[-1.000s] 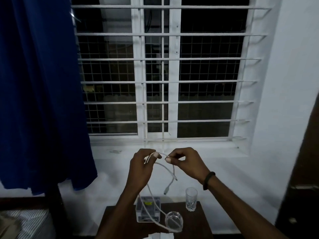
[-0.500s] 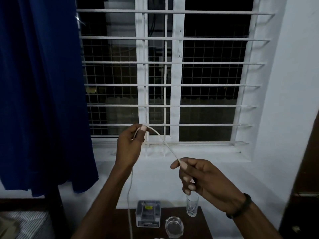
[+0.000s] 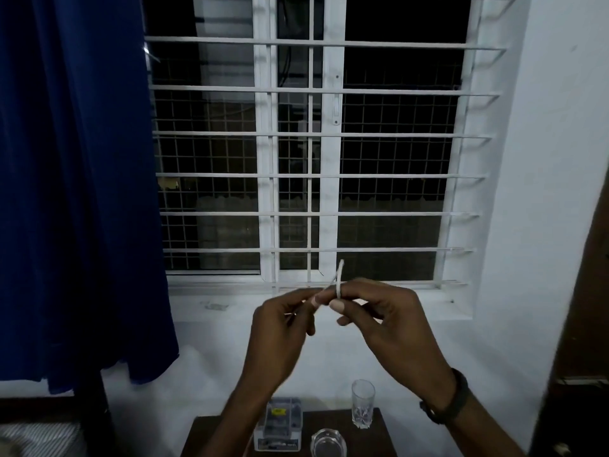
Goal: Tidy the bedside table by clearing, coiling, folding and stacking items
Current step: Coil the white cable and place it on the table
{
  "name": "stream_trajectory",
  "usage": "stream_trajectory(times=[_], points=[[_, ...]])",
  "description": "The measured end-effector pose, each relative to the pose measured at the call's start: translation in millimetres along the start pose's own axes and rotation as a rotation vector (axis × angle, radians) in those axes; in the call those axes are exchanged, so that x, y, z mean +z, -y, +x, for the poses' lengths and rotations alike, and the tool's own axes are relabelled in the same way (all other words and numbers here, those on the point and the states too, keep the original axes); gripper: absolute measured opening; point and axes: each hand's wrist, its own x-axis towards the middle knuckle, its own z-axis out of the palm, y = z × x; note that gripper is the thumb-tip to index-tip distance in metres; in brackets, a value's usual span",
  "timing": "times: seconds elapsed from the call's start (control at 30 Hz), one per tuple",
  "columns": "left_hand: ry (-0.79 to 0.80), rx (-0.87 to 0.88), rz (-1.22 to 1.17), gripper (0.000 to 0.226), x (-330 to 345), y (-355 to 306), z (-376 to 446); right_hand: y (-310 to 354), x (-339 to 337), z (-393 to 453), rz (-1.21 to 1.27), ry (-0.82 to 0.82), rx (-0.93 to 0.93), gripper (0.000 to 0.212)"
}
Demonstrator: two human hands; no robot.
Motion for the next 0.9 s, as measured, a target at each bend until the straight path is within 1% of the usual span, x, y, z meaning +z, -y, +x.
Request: stream_trajectory(times=[0.1,0.17,0.23,0.3,0.33,0.37,0.43,0.47,0.5,0.6,0.63,0.67,0.77,0.8,0.83,0.9], points=[[0.01,0.046,0.163,0.021,0,-10,-15,-11,0,2,-0.09,-0.088,-0.066,0.023],[-0.002,0.122,0.261,0.022,-3,-15,-21,-19,0,2,-0.208,-0.102,-0.137,0.025],[-0.005,0.242,0.416,0.02,-6,-16,-23,-23,1,2,-0.288,-0.095,-0.169,0.026],[-0.007,0.371,0.573,0.013,-10,-20,-21,-25,3,2,-0.316,-0.063,-0.179,0.026],[0.018,0.407,0.61,0.006,-11,-23,-19,-24,4,2,-0.332,-0.043,-0.19,0.026],[0.038,0.424,0.632,0.008,-13,-28,-17,-22,5,2,-0.338,-0.027,-0.197,0.025],[0.072,0.454,0.66,0.015,-16,-31,-14,-17,5,5,-0.302,-0.012,-0.135,0.021],[0.066,0.471,0.673,0.012,-17,-30,-13,-13,5,6,-0.286,-0.008,-0.072,0.019],[0.064,0.454,0.67,0.008,-17,-30,-13,-8,4,7,-0.275,-0.004,-0.009,0.016],[0.043,0.321,0.617,0.019,-21,-20,-12,3,-5,7,-0.246,-0.013,0.114,0.011],[0.023,0.291,0.59,0.018,-22,-17,-11,7,-9,6,-0.204,0.006,0.144,0.012],[0.007,0.256,0.552,0.016,-23,-14,-10,10,-12,5,-0.084,0.05,0.187,0.013],[0.023,0.106,0.373,0.017,-22,-7,-6,27,-12,-2,0.568,0.246,0.343,0.018],[0.045,0.072,0.312,0.018,-20,-4,-7,31,-10,-4,0.71,0.289,0.373,0.02],[0.068,0.053,0.272,0.022,-17,-2,-8,33,-7,-5,0.778,0.304,0.375,0.02],[0.089,-0.005,0.24,0.034,-10,4,-13,33,-1,-4,0.785,0.253,0.336,0.018]])
